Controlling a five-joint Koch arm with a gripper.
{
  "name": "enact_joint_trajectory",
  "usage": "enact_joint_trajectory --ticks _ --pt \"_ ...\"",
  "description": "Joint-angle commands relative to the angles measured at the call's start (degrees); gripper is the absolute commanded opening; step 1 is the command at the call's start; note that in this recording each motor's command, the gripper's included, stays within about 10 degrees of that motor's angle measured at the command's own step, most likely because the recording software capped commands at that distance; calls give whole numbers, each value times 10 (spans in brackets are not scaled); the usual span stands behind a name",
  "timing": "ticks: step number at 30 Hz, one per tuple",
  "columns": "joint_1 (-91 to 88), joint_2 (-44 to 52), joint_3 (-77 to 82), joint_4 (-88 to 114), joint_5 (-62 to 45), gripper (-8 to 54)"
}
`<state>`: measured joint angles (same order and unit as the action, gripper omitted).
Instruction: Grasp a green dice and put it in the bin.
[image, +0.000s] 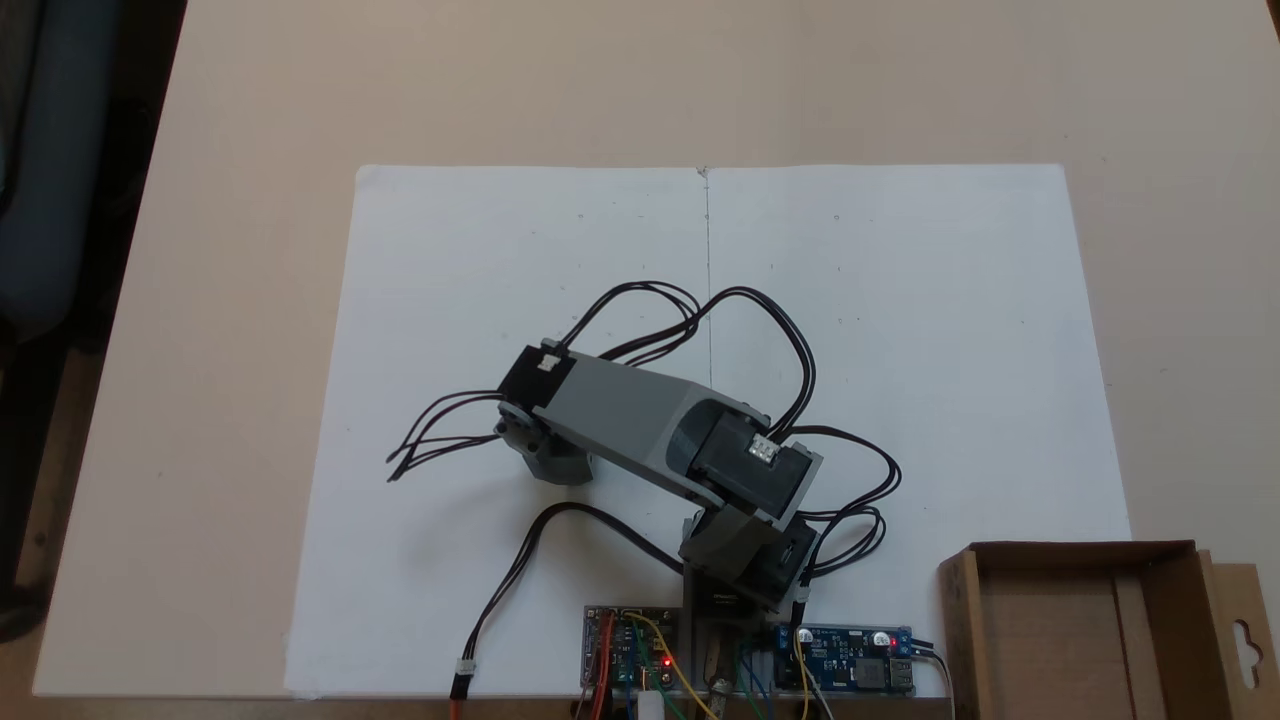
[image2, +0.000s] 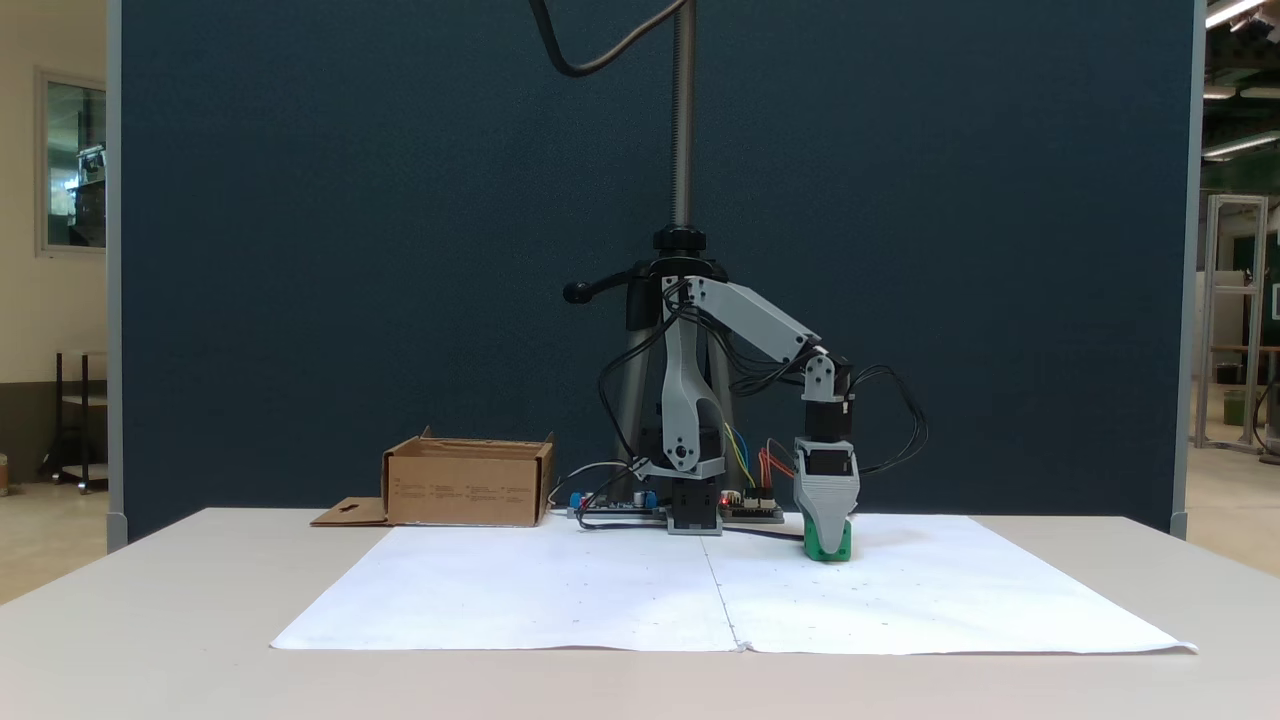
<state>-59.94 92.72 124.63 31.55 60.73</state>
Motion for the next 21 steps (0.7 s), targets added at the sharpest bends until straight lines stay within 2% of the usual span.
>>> enact_joint_trajectory --ticks 1,3,21 --pt "-5 6 -1 -11 34 376" --pt "-5 5 -1 -11 34 356" --pt "-4 -22 -1 -25 34 356"
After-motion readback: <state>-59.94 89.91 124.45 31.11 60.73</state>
